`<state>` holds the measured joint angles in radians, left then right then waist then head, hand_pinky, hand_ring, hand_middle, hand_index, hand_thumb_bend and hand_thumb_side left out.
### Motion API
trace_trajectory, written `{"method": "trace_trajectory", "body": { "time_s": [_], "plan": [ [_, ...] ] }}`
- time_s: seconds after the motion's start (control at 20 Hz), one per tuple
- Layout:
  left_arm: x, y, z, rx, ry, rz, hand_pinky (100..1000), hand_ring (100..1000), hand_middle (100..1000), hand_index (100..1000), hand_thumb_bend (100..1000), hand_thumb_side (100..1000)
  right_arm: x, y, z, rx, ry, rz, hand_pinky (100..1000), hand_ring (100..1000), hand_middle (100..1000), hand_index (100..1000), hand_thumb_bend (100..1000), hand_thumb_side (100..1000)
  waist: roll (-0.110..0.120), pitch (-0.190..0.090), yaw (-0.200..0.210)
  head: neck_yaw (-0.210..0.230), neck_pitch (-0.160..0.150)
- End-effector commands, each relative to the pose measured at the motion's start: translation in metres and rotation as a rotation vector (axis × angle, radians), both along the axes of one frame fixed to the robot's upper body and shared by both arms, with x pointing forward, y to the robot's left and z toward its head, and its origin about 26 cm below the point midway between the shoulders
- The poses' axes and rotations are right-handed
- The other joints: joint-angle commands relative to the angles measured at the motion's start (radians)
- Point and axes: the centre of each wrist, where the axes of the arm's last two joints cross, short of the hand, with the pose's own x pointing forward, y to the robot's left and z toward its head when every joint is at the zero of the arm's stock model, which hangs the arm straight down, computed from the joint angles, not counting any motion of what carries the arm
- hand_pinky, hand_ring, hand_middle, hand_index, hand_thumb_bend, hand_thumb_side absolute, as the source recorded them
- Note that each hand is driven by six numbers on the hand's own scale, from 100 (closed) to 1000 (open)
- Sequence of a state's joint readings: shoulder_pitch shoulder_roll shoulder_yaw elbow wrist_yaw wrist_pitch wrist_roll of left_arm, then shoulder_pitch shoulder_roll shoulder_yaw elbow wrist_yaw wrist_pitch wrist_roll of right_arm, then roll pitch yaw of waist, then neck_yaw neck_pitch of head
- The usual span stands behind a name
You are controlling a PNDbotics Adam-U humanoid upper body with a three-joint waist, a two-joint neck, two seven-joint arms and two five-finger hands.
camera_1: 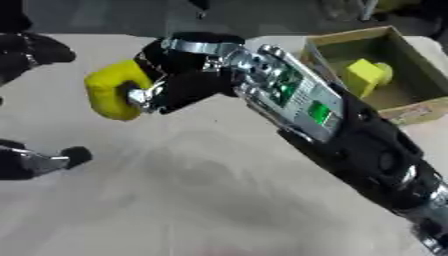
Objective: Pick up the objects with one hand, pass them to the other hand, and then place them into the box on the other side of the table.
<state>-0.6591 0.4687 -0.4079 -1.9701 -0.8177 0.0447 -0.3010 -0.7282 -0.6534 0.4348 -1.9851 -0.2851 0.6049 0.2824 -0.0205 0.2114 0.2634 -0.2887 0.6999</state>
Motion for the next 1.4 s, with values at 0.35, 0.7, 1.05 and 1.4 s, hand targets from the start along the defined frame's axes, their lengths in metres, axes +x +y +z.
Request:
{"method": "trace_trajectory", "body": {
  "time_s": [0.35, 0.7, 1.05, 1.4],
  "plan": [
    [-0.001, 0.023, 0.002, -0.065, -0.014, 0.059, 607, 690, 756, 857, 647, 393, -0.001, -0.028, 0.016, 0.034, -0.102, -0.086, 883, 800, 613, 625, 100, 242, -0.001, -0.01, 0.0, -0.023, -0.022],
    [0.0, 0.037, -0.008, -0.132, 0.006, 0.088, 574, 656, 727, 829, 572, 412, -0.001, -0.055, 0.02, 0.074, -0.17, -0.217, 884, 801, 613, 625, 100, 236, -0.003, -0.007, -0.001, -0.071, -0.028],
    [0.001, 0.064, -0.016, -0.23, -0.061, 0.223, 542, 639, 711, 817, 529, 378, -0.002, -0.08, 0.018, 0.091, -0.2, -0.361, 883, 802, 612, 625, 100, 235, -0.001, -0.002, -0.003, -0.086, -0.023],
    [0.001, 0.105, -0.024, -0.391, -0.175, 0.436, 526, 626, 697, 818, 473, 352, -0.002, -0.112, 0.015, 0.123, -0.254, -0.538, 885, 806, 613, 627, 100, 230, 0.003, 0.003, -0.003, -0.105, -0.021]
  ]
}}
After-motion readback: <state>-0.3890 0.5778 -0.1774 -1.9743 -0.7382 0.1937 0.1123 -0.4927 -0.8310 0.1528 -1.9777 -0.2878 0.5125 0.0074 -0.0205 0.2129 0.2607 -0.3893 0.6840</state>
